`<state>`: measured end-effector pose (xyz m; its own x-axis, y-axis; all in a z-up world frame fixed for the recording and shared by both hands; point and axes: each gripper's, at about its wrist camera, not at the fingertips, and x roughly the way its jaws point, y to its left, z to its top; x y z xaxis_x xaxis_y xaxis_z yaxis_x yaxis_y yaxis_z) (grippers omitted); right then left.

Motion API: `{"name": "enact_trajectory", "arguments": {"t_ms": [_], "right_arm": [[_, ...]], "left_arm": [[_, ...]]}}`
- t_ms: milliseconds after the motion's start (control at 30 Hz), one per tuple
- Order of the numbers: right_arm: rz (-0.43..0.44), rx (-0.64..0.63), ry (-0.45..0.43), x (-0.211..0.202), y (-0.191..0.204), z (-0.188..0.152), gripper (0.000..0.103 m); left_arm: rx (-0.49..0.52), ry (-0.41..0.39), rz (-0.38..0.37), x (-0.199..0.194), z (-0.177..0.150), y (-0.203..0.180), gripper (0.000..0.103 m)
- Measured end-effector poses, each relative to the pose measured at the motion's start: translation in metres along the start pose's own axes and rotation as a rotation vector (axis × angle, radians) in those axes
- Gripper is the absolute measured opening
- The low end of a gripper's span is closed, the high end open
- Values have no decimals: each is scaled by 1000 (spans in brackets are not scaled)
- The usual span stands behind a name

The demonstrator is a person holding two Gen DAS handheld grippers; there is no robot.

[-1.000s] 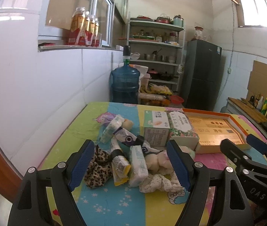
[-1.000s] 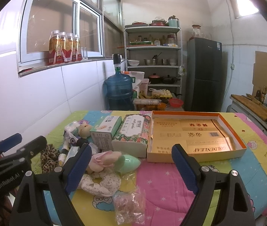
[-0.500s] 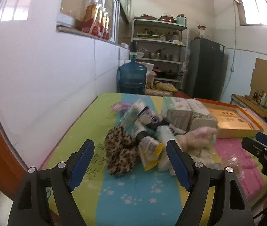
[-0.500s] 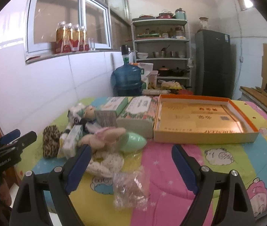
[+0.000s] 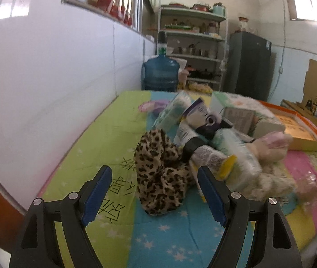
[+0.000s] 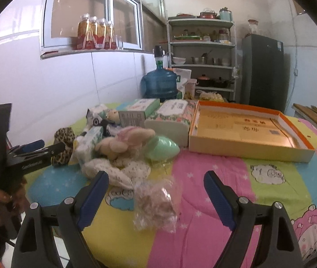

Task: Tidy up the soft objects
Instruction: 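Reach the left tool to the leopard-print scrunchie while the right tool approaches the clear plastic bag, then grasp and lift the scrunchie with the left tool while the right tool grasps the clear bag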

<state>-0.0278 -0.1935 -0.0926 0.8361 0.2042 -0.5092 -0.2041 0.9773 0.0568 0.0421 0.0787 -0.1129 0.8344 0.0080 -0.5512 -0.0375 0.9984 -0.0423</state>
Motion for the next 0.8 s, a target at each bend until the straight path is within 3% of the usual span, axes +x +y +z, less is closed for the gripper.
{"name": "enact_trajectory", "arguments": {"t_ms": [100, 233, 367, 433, 533, 567, 633, 800], "right_arm": [[10, 9, 15, 1, -5, -6, 88], [23, 11, 46, 6, -7, -12, 88], [23, 8, 75, 11, -8, -18, 88], [15, 9, 88, 13, -9, -21, 88], [12, 22, 119, 21, -11, -23, 87], [18, 30, 128, 24, -12, -23, 84], [29, 38, 142, 29, -13, -25, 69], [64, 41, 141, 35, -13, -27, 51]], "left_arm": [[-19, 26, -27, 12, -2, 4, 73], [-55, 74, -93, 30, -6, 9, 43], [-81, 80, -139, 40, -9, 12, 31], [-85, 80, -156, 44, -9, 13, 20], [-92, 79, -164, 47, -8, 13, 14], [-97, 75, -168, 47, -8, 14, 13], [-104, 70, -174, 44, -10, 13, 11], [-109, 53, -176, 32, -15, 11, 10]]}}
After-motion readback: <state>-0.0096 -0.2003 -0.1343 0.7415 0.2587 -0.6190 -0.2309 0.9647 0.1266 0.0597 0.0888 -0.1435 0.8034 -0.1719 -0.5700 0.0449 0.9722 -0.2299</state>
